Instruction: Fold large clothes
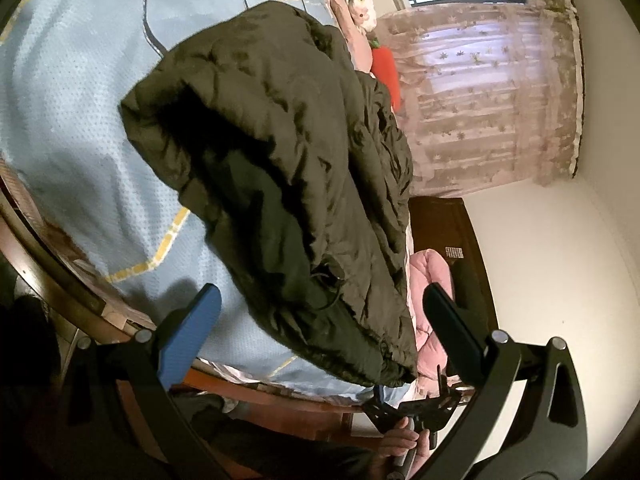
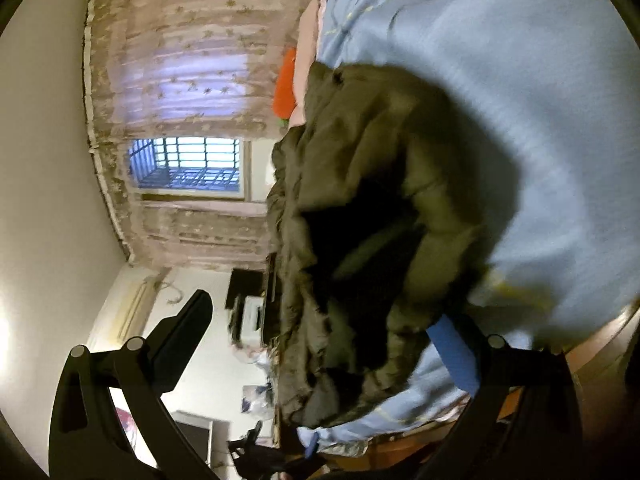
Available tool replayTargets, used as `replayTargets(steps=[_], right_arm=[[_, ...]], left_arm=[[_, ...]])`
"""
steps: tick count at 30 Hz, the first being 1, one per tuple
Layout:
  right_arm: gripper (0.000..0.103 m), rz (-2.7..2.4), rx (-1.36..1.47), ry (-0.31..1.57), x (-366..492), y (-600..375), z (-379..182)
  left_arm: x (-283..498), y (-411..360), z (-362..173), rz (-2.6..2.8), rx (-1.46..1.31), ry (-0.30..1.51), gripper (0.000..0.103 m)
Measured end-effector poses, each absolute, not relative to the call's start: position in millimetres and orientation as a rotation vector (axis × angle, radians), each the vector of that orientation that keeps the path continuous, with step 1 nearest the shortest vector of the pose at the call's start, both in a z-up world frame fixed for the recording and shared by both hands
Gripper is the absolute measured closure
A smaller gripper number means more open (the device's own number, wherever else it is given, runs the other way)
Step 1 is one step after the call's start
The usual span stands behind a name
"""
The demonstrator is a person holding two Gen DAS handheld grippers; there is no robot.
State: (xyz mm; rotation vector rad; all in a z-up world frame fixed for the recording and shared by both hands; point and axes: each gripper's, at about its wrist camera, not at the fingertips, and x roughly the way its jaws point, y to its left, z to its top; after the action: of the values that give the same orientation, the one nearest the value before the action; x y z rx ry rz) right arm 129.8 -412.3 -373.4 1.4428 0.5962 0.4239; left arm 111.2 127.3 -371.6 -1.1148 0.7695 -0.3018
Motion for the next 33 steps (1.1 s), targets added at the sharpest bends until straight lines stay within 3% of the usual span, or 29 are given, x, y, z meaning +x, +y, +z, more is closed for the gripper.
replayTargets(steps=[33], right_arm=[[0.004, 0.522, 1.521, 0.526, 149, -406, -376]], left_arm=[[142, 132, -390, -0.266, -1.246, 0.759, 0.002]])
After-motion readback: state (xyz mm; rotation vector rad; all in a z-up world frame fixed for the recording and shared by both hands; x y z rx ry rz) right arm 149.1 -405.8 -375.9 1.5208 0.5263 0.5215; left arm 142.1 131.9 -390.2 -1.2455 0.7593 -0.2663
